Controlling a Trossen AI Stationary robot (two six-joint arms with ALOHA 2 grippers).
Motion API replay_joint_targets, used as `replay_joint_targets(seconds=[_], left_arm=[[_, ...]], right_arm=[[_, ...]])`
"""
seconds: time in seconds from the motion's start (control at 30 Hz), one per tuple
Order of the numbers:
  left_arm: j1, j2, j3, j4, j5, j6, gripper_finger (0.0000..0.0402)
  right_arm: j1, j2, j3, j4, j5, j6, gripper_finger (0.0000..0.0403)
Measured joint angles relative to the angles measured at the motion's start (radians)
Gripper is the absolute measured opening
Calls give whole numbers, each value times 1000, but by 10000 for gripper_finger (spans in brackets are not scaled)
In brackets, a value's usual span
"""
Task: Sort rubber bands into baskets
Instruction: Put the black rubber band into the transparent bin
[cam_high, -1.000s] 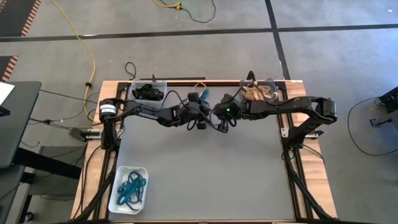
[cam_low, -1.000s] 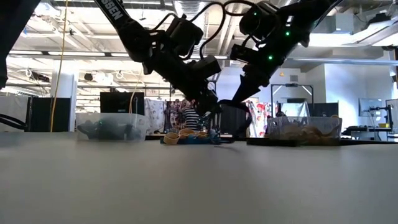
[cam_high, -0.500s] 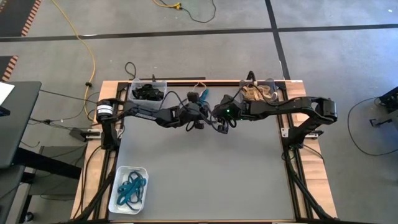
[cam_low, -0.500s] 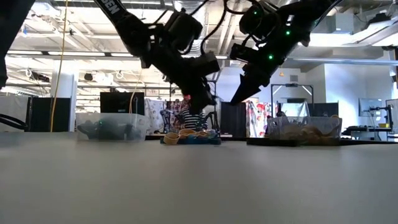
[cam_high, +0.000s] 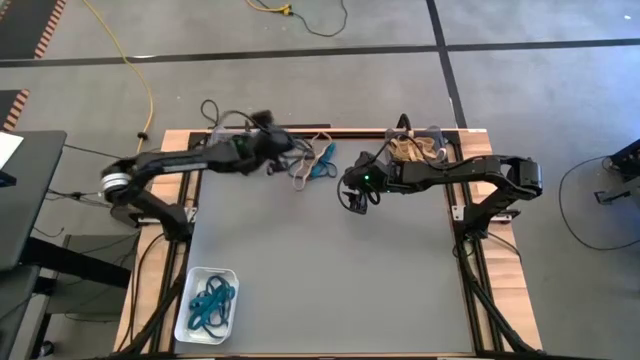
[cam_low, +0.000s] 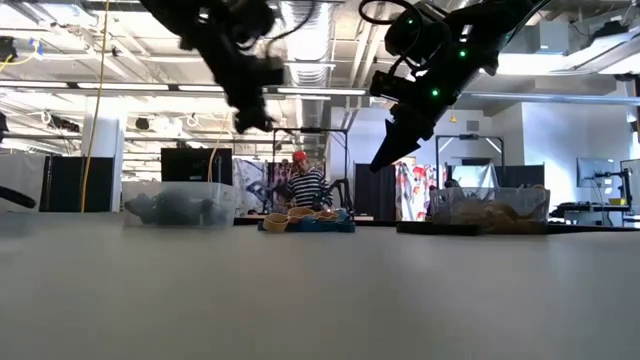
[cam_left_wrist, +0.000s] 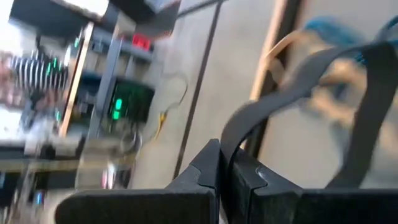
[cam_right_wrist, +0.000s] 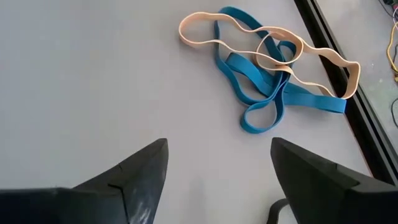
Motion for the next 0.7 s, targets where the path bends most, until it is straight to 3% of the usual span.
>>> replay_joint_targets(seconds=[0.17, 0.3, 0.5, 0.7], left_arm=[[158, -113, 0, -160, -19, -52, 0], [301, -131, 0, -255, -8, -79, 0], [482, -68, 0, -352, 90, -123, 0], [562, 51, 0, -412, 209, -167, 0]], right_arm=[[0, 0, 0, 0, 1, 0, 310], [0, 0, 0, -6, 1, 0, 310], [2, 0, 0, -39, 1, 8, 310], [2, 0, -32, -48, 1, 24, 310]])
